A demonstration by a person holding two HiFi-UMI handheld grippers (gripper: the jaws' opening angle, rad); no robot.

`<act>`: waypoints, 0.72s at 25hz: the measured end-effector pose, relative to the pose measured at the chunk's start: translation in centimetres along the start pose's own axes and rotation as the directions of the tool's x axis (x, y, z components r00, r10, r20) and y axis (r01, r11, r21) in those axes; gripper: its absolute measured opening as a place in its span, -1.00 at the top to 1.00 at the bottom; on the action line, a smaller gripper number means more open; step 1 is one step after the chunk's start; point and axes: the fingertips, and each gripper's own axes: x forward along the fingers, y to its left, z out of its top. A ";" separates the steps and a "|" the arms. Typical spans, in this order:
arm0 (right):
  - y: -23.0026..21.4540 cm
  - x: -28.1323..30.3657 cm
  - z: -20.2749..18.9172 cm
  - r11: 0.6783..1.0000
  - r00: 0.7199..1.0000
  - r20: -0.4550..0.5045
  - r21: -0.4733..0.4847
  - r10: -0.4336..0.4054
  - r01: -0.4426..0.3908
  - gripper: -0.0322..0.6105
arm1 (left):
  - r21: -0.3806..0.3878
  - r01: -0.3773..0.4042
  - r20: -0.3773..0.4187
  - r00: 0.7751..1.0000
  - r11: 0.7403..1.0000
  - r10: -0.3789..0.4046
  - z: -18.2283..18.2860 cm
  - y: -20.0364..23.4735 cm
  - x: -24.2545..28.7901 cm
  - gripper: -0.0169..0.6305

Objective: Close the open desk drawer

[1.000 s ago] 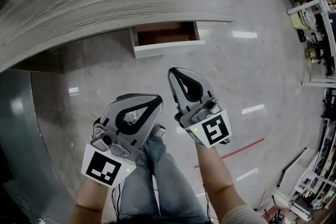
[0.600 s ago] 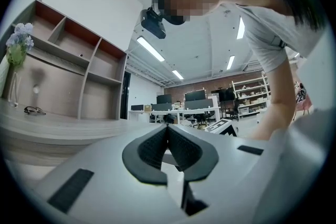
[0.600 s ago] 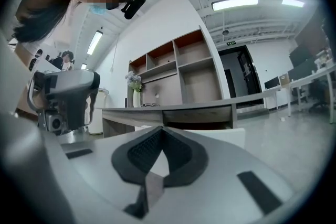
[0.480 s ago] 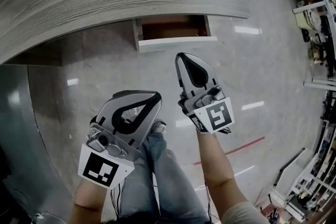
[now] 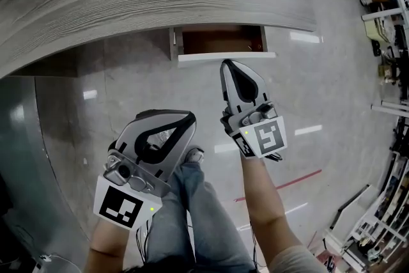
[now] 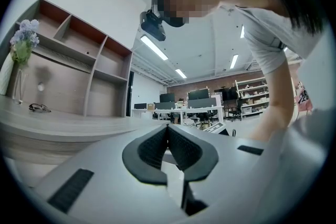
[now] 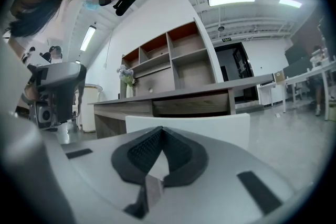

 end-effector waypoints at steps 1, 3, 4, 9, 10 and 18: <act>-0.1 0.0 0.0 1.000 1.000 0.000 0.001 -0.002 0.002 0.88 | -0.002 -0.001 0.000 1.000 1.000 0.001 0.0 0.1 0.0 0.91; -0.1 0.0 -0.1 1.000 1.000 0.000 0.006 -0.007 0.007 0.87 | -0.002 -0.001 0.000 1.000 1.000 0.001 0.0 0.2 0.0 0.91; -0.1 -0.1 -0.1 1.000 1.000 0.000 0.009 -0.010 0.010 0.88 | -0.002 -0.002 -0.001 1.000 1.000 0.002 -0.1 0.4 0.0 0.91; -0.2 0.3 0.0 1.000 1.000 -0.003 0.020 -0.017 0.017 0.88 | -0.003 -0.009 -0.002 1.000 1.000 0.009 0.1 1.0 0.0 0.91; -0.3 0.5 0.0 1.000 1.000 -0.005 0.023 -0.019 0.020 0.88 | -0.003 -0.011 -0.002 1.000 1.000 0.011 0.1 1.2 0.1 0.91; -1.8 2.1 0.4 0.996 0.997 -0.020 0.050 -0.076 0.077 0.88 | -0.001 -0.024 -0.009 1.000 1.000 0.024 0.3 2.3 -0.2 0.91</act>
